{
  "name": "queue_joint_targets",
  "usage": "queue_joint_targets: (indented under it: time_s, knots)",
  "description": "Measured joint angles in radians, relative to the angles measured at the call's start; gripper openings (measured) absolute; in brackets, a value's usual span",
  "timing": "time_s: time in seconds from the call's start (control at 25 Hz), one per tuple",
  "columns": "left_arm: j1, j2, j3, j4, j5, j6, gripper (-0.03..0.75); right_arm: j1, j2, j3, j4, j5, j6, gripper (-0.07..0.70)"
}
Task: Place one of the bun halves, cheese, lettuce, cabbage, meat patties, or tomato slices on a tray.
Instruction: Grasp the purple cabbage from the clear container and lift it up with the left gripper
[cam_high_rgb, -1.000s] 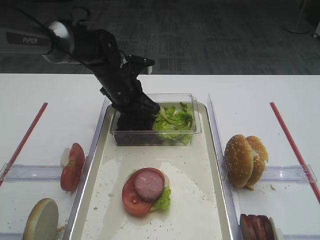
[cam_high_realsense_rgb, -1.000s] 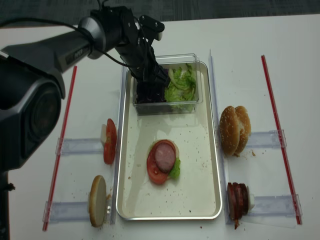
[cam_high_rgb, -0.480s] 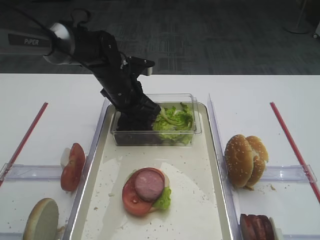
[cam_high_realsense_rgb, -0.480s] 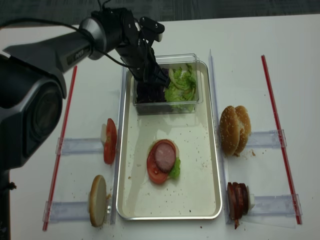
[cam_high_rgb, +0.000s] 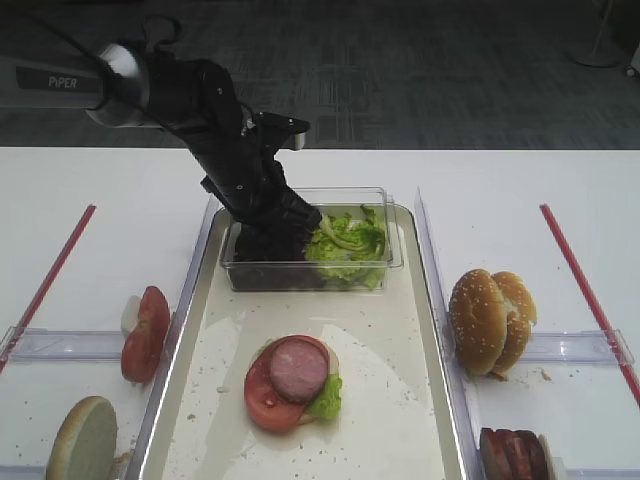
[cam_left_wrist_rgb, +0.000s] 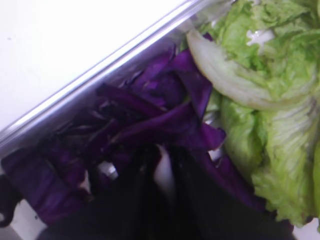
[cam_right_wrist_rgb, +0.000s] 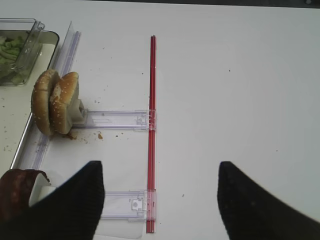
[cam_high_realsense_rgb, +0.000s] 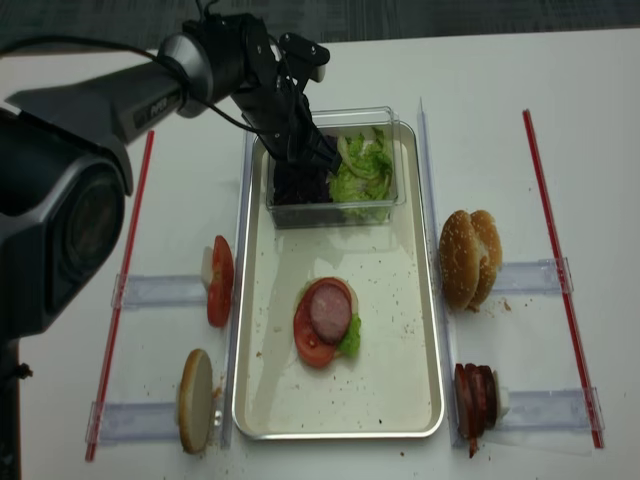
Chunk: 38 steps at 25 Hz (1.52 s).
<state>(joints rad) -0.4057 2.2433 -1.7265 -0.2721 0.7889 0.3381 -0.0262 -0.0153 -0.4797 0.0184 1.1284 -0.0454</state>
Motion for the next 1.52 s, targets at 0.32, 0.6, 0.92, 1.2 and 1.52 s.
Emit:
queue_joint_targets:
  time_s: [0.32, 0.6, 0.92, 1.2, 1.52]
  knots:
    - [0.0, 0.0, -0.025, 0.008, 0.033, 0.0, 0.08, 0.0, 0.0, 0.0, 0.0, 0.0, 0.0, 0.507]
    - [0.0, 0.0, -0.105, 0.016, 0.127, 0.0, 0.08, 0.0, 0.0, 0.0, 0.0, 0.0, 0.0, 0.507]
    - [0.0, 0.0, -0.21, 0.024, 0.256, 0.0, 0.079, 0.0, 0.0, 0.0, 0.0, 0.0, 0.002, 0.508]
    - [0.0, 0.0, -0.312, 0.054, 0.346, -0.023, 0.079, 0.0, 0.0, 0.0, 0.0, 0.0, 0.002, 0.508]
    - [0.0, 0.0, -0.341, 0.077, 0.406, -0.033, 0.078, 0.0, 0.0, 0.0, 0.0, 0.0, 0.004, 0.507]
